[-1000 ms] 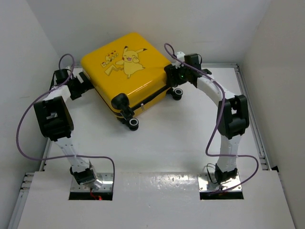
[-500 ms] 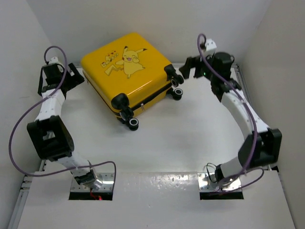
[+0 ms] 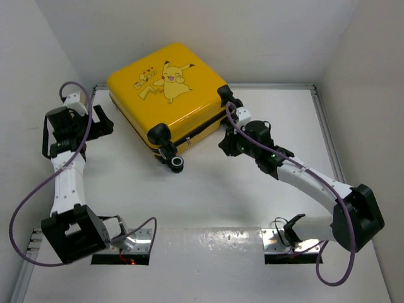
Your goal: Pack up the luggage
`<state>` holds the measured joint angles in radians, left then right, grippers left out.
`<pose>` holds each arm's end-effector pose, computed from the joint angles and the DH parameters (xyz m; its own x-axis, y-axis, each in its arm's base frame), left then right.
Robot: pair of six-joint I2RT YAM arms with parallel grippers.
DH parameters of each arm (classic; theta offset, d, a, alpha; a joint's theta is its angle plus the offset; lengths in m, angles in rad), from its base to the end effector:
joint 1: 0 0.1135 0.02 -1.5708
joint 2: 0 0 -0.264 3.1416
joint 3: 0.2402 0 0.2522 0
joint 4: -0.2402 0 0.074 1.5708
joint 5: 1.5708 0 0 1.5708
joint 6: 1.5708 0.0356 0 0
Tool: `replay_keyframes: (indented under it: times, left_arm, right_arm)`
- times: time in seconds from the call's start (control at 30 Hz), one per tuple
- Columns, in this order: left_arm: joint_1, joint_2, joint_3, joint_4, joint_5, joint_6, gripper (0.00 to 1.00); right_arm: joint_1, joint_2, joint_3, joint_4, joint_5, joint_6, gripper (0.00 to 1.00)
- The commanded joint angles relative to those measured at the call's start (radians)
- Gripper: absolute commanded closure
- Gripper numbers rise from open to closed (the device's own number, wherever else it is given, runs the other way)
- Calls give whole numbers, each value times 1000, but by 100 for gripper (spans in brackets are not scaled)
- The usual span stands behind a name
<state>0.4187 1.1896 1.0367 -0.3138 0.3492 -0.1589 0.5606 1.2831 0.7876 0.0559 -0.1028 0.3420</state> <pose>0.2507 0.0982 0.3322 -0.3896 -0.3361 -0.8575 -0.1666 0.9414 -0.2933 0.2421 0.1563 0.2564 -0.5433 0.0528 -0.8379 -0.4515 0.8231 0.3446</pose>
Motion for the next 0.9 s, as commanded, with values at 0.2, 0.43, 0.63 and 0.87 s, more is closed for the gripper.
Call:
replay_keyframes:
  times: [0.2, 0.43, 0.63, 0.87]
  left_arm:
    - [29, -251, -171, -45, 59, -11, 1]
    - [41, -262, -158, -50, 13, -85, 1]
    - [42, -243, -148, -39, -10, -85, 1]
    - [51, -193, -158, -39, -9, -85, 1]
  right_arm:
    - [342, 107, -47, 264, 570, 89, 76]
    - [444, 335, 74, 383, 752, 31, 72]
    - [444, 409, 82, 493, 730, 38, 65]
    - [443, 489, 111, 593, 681, 31, 58]
